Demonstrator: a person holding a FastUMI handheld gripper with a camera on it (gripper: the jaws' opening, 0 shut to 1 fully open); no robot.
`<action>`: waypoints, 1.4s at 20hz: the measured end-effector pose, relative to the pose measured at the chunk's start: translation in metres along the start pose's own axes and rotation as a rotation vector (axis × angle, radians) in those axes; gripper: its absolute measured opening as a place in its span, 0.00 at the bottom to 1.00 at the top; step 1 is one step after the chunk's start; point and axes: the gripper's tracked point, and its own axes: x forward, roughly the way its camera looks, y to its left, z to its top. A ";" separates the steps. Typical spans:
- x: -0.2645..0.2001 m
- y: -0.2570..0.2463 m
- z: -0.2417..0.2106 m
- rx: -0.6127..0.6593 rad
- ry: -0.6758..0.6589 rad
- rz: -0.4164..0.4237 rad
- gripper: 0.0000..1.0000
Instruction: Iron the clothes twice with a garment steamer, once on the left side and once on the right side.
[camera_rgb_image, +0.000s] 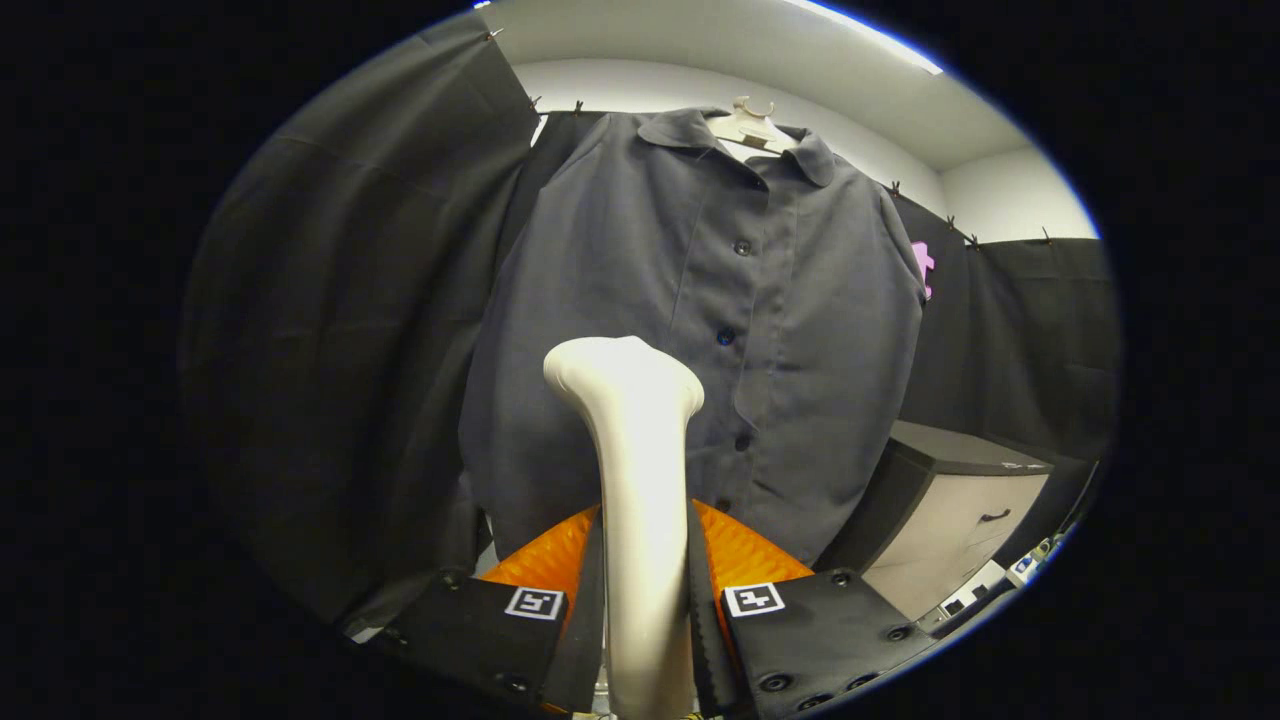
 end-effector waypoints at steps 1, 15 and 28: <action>-0.003 0.000 -0.008 0.001 0.013 0.001 0.45; -0.016 0.014 -0.040 -0.011 0.090 0.054 0.45; -0.055 -0.030 0.046 0.013 -0.068 0.001 0.45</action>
